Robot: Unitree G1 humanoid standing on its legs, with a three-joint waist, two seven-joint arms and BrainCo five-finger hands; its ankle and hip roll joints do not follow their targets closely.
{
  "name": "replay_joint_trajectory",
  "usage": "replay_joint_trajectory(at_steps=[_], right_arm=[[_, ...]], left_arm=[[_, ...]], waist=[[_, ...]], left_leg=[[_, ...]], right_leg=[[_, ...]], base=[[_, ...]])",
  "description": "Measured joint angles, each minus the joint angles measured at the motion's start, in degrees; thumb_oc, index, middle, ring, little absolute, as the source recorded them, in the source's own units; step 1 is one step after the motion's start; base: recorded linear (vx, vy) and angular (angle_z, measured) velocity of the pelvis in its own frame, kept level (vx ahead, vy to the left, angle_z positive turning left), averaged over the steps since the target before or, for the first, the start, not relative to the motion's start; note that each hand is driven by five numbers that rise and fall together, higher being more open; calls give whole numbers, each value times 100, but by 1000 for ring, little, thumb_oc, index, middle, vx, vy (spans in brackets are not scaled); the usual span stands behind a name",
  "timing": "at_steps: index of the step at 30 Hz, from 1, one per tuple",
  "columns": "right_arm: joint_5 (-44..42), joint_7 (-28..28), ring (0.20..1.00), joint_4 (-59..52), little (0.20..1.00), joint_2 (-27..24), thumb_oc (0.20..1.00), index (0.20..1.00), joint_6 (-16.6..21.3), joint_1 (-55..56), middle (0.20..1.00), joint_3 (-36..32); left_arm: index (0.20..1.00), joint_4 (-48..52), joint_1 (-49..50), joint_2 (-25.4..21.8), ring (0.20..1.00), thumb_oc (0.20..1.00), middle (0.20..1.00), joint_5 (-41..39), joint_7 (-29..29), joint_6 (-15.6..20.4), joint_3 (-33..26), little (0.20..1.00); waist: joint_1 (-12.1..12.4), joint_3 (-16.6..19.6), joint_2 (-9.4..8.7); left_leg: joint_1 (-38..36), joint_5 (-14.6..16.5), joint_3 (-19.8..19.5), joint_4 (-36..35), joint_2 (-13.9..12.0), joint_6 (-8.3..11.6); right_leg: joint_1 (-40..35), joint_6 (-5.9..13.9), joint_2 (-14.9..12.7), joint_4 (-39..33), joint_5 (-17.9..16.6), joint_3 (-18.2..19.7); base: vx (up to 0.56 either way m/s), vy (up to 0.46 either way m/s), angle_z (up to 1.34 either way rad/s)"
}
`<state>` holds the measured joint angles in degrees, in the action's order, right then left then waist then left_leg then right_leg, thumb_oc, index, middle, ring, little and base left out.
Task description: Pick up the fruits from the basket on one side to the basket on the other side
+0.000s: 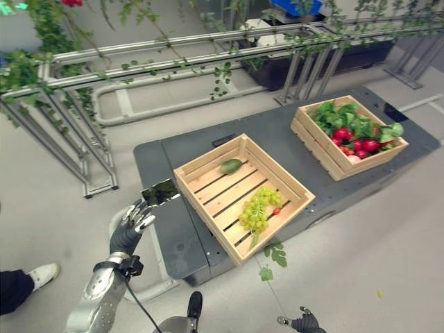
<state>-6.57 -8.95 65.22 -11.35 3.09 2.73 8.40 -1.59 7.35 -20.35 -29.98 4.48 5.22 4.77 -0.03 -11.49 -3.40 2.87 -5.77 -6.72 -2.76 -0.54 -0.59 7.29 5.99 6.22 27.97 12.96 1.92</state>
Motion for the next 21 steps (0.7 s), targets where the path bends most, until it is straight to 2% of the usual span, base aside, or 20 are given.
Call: replay_joint_trajectory(at_steps=[1, 2, 3, 4, 5, 6, 7, 8, 9, 10, 11, 12, 13, 14, 15, 16, 18, 19, 20, 21], right_arm=[[-50, -2, 1000, 16, 1000, -2, 1000, 1000, -4, 4, 1000, -21], [-104, -14, 1000, 17, 1000, -11, 1000, 1000, -4, 5, 1000, -103], [-121, -19, 1000, 16, 1000, -27, 1000, 1000, -3, 16, 1000, -104], [-159, -29, 1000, 25, 1000, -65, 1000, 1000, -2, -12, 1000, -113], [-202, -26, 1000, 34, 1000, -64, 1000, 1000, 0, 17, 1000, -136], [-208, -23, 1000, 21, 1000, -68, 1000, 1000, -1, -6, 1000, -155], [-211, -26, 1000, 18, 1000, -63, 1000, 1000, -2, -43, 1000, -207], [-212, -26, 1000, 35, 1000, 4, 1000, 1000, -2, -31, 1000, -264], [-212, -26, 1000, 65, 1000, 30, 1000, 1000, -9, -29, 1000, -333], [-212, -27, 1000, 116, 1000, -27, 1000, 1000, -7, -23, 1000, -348], [-212, -28, 1000, 123, 1000, -52, 1000, 1000, -7, 13, 1000, -365], [-212, -33, 1000, 131, 1000, -81, 1000, 1000, -9, 73, 1000, -436], [-212, -31, 1000, 145, 1000, -111, 1000, 1000, -10, 74, 1000, -431], [-211, -24, 1000, 120, 1000, -275, 1000, 1000, -10, 127, 1000, -408], [-210, -21, 1000, 126, 1000, -343, 1000, 1000, -20, 154, 1000, -430], [-210, -19, 1000, 107, 1000, -308, 1000, 1000, -26, 281, 1000, -479], [-210, -22, 1000, 135, 1000, -315, 1000, 1000, -28, 433, 1000, -554], [-211, -18, 1000, 113, 1000, -426, 1000, 1000, -33, 480, 1000, -555], [-210, -18, 1000, 113, 1000, -512, 1000, 1000, -55, 485, 1000, -567], [-210, -16, 1000, 112, 1000, -555, 1000, 1000, -56, 505, 1000, -570]], left_arm=[[1000, 2, 2, -7, 1000, 1000, 1000, 0, 6, 1, -19, 1000], [1000, 1, 7, -31, 1000, 1000, 1000, -1, 14, -2, -19, 1000], [1000, -2, 5, -33, 1000, 1000, 1000, -1, 18, -6, -13, 1000], [1000, -15, -17, -14, 1000, 1000, 1000, -1, 25, -12, 3, 1000], [1000, -68, -83, -40, 1000, 1000, 1000, -5, 40, -15, 36, 1000], [1000, -117, -152, -66, 1000, 1000, 1000, -4, 49, -23, 81, 1000], [1000, -143, -226, -114, 1000, 1000, 1000, -2, 47, -24, 111, 1000], [1000, -210, -232, -224, 1000, 1000, 1000, -2, 47, -28, 126, 1000], [1000, -258, -214, -222, 1000, 1000, 1000, -2, 48, -31, 120, 1000], [1000, -291, -79, -122, 1000, 1000, 1000, 0, 50, -66, 139, 1000], [1000, -295, -42, -59, 1000, 1000, 1000, 1, 47, -78, 158, 1000], [1000, -304, -61, 28, 1000, 1000, 1000, 1, 48, -90, 241, 1000], [1000, -311, -79, 42, 1000, 1000, 1000, 1, 37, -92, 284, 1000], [1000, -336, -53, 208, 1000, 1000, 1000, 1, 4, -116, 307, 1000], [1000, -299, 13, 289, 1000, 1000, 1000, 0, -23, -116, 288, 1000], [1000, -219, 40, 202, 1000, 1000, 1000, 1, -40, -113, 292, 1000], [1000, -204, 37, 182, 1000, 1000, 1000, 1, -73, -119, 307, 1000], [1000, -197, 51, 194, 1000, 1000, 1000, 1, -82, -126, 307, 1000], [1000, -198, 68, 187, 1000, 1000, 1000, 1, -83, -151, 298, 1000], [1000, -197, 85, 192, 1000, 1000, 1000, 1, -86, -159, 302, 1000]], waist=[[-69, -2, 5], [-84, -12, 22], [-94, -36, 61], [-86, -44, 117], [-99, -80, 175], [-106, -110, 222], [-174, -124, 226], [-233, -88, 92], [-204, -74, 33], [-236, -35, 148], [-252, -5, 195], [-264, 29, 180], [-248, 48, 197], [-251, 153, 326], [-254, 301, 466], [-380, 445, 391], [-522, 521, 346], [-512, 551, 467], [-512, 566, 549], [-529, 589, 604]], left_leg=[[52, -13, -28, -13, 6, -14], [59, -38, 15, -54, -13, -48], [46, -32, -6, -58, -19, -40], [65, -22, -53, -42, -28, -21], [96, 18, -297, 14, -41, 13], [131, 60, -384, 58, -52, 21], [168, 93, -551, 64, -53, 66], [54, 102, -680, -93, 4, 95], [-54, 122, -671, -169, 2, 141], [-161, 282, -669, -255, -211, 214], [-184, 359, -678, -257, -265, 283], [-227, 523, -727, -106, -318, 367], [-214, 593, -678, 136, -229, 365], [-234, 836, -605, 483, -171, 220], [-245, 836, -705, 316, -342, 389], [-306, 847, -761, 151, -365, 400], [-503, 855, -774, -55, -442, 399], [-521, 862, -737, -5, -456, 352], [-528, 822, -751, -24, -518, 403], [-534, 835, -749, -10, -527, 426]], right_leg=[[154, 30, -65, -323, -21, 34], [432, 11, -333, -824, -124, 84], [481, -9, -473, -1114, -221, 114], [463, 58, -657, -1851, -434, 184], [519, 124, -756, -2361, -696, 664], [468, 189, -744, -2607, -817, 931], [449, 283, -768, -2721, -893, 1014], [411, 265, -921, -2733, -814, 1032], [414, 224, -931, -2711, -1108, 962], [338, 294, -913, -2611, -1313, 594], [275, 319, -845, -2652, -1346, 570], [179, 245, -783, -2768, -1408, 517], [114, 241, -803, -2788, -1440, 494], [-25, 285, -747, -2940, -1441, 367], [29, 139, -599, -2781, -1484, 249], [-16, -123, -601, -2750, -1615, 175], [-132, -237, -557, -2896, -1675, 32], [-197, -345, -504, -2959, -1729, -11], [-285, -486, -472, -3057, -1834, -82], [-332, -500, -458, -3115, -1843, -92]], base=[[217, -67, 51], [158, -53, 39], [313, -84, 36], [228, -39, 39], [260, -72, 48], [96, -39, 55], [145, -123, 82], [105, -93, 71], [236, -173, 60], [135, -79, 29], [283, -197, 43], [223, -170, 27], [268, -240, 16], [155, -160, -1], [124, -162, 16], [105, -137, 47], [94, -136, 45], [68, -121, 7], [35, -85, 1], [14, -106, 5]])
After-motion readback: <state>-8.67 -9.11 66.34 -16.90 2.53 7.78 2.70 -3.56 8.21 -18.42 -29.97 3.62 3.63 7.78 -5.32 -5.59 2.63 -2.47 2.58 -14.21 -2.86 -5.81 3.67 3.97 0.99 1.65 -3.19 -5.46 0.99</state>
